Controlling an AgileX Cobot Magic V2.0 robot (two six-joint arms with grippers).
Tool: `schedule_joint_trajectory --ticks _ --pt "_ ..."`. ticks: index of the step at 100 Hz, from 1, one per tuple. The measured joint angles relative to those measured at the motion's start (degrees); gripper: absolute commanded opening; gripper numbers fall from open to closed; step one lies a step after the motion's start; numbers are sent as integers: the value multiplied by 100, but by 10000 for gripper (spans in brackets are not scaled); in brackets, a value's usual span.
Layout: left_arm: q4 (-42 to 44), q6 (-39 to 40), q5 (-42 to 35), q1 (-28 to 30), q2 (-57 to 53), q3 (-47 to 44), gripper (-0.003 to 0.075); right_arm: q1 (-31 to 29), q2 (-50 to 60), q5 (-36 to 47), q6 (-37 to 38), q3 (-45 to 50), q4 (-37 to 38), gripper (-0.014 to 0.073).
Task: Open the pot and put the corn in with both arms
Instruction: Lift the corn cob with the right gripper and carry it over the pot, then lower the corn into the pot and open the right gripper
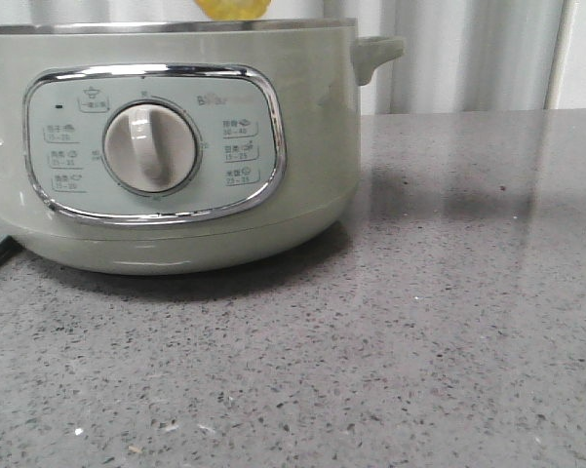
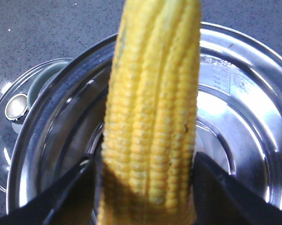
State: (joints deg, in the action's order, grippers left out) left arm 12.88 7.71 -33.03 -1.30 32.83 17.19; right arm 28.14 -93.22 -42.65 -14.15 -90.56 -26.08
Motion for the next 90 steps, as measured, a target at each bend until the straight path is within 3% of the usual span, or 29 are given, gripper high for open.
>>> schedule_joint_trajectory --ticks 41,48,72,90 --pt "0 108 0 0 0 0 332 0 0 -166 -8 -24 0 376" --pt "0 108 0 0 0 0 328 0 0 -314 -13 -24 11 311" --pt "35 378 0 0 0 0 260 0 225 -767 -13 -24 165 -67" --pt "535 836 0 0 0 0 165 0 647 -1166 -13 -24 399 -72"
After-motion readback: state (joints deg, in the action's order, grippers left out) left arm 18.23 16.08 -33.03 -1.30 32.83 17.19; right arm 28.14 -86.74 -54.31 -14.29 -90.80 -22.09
